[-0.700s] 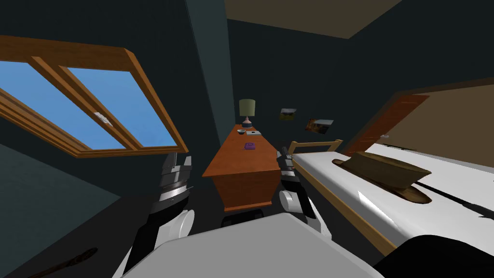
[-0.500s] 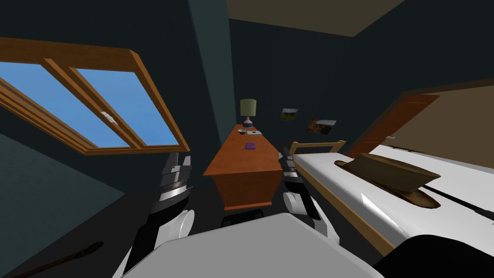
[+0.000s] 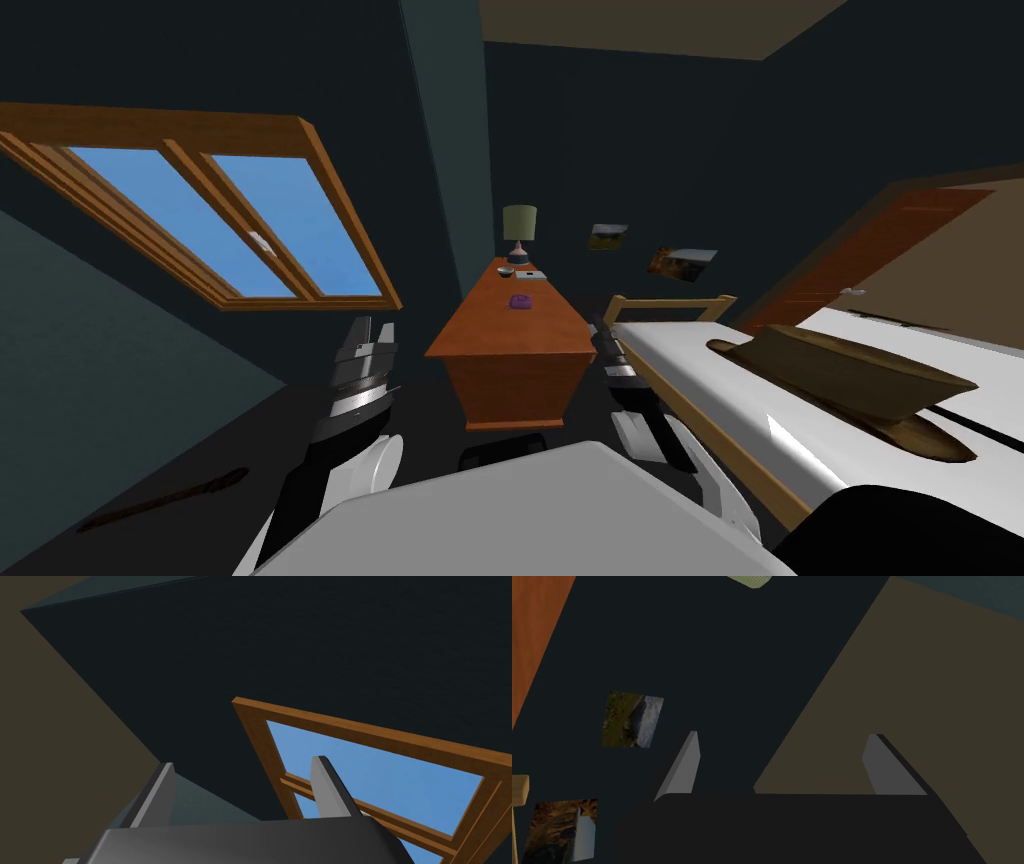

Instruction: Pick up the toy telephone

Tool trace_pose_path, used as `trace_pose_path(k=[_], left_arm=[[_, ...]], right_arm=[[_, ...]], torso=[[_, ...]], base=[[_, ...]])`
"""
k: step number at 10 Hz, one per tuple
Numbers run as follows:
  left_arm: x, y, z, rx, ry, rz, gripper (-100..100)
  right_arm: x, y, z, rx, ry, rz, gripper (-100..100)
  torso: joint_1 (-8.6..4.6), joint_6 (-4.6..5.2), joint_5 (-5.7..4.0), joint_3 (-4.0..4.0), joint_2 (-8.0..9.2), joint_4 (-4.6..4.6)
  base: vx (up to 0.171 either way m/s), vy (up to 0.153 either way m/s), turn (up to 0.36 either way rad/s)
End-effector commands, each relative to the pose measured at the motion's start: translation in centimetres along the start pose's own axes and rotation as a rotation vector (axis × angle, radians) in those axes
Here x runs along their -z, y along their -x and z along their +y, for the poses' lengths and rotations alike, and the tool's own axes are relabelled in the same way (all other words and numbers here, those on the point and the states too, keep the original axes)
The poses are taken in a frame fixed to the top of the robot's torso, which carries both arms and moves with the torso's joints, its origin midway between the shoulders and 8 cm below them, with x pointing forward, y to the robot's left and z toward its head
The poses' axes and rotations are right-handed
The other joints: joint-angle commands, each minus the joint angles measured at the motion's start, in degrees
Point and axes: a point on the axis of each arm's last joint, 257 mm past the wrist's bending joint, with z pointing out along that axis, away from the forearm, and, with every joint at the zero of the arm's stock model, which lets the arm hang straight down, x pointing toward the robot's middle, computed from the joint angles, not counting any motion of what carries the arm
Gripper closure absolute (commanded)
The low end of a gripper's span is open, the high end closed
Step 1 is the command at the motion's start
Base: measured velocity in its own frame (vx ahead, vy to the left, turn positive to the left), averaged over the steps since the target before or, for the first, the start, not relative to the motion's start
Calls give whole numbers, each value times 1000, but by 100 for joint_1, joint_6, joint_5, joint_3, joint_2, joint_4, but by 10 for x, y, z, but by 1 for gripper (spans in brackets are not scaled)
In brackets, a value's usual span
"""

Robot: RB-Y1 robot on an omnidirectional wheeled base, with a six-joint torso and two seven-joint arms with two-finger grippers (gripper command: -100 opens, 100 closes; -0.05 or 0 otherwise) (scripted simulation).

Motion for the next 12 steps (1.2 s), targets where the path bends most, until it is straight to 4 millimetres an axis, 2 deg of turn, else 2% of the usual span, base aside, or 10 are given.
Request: trace_pose_path(k=[1, 3, 4, 5, 6, 7, 8, 10, 11, 12], left_arm=[[0, 0, 0, 0, 0, 0, 0], [0, 0, 0, 0, 0, 0, 0], [0, 0, 0, 0, 0, 0, 0], [0, 0, 0, 0, 0, 0, 0], [0, 0, 0, 0, 0, 0, 0], [0, 0, 0, 0, 0, 0, 0], [0, 0, 0, 0, 0, 0, 0], [0, 0, 0, 0, 0, 0, 0], [0, 0, 0, 0, 0, 0, 0], [0, 0, 0, 0, 0, 0, 0]], right_arm=[[3, 4, -8, 53, -8, 26, -100], [20, 25, -33, 207, -55, 80, -100], [18, 24, -32, 225, -47, 102, -100], [27, 36, -45, 307, -71, 135, -100], [25, 35, -44, 315, -66, 147, -100], [36, 48, -57, 394, -92, 181, -100], [34, 48, -56, 406, -85, 197, -100], [42, 61, -67, 496, -104, 252, -100], [53, 75, -80, 573, -130, 296, -100], [51, 75, -79, 585, -122, 312, -100]], torso=[[0, 0, 0, 0, 0, 0], [5, 0, 1, -1, -1, 0], [0, -1, 0, 0, 0, 0], [3, 2, 0, 0, -1, 0], [5, 1, 1, 0, 0, 0], [9, 1, 1, -1, -3, 0], [9, -1, 2, 0, 0, 0], [5, -1, 1, -3, -6, -1], [6, 2, 0, -4, -8, -1], [6, -1, 1, -3, -6, -1]], base=[[-31, -38, 56], [-40, -38, 157], [-36, -41, 84], [-39, -35, 133], [-34, -25, 80], [-43, -24, 205], [-33, -30, 81], [-25, -32, 137], [-35, -26, 198], [-33, -26, 113]])
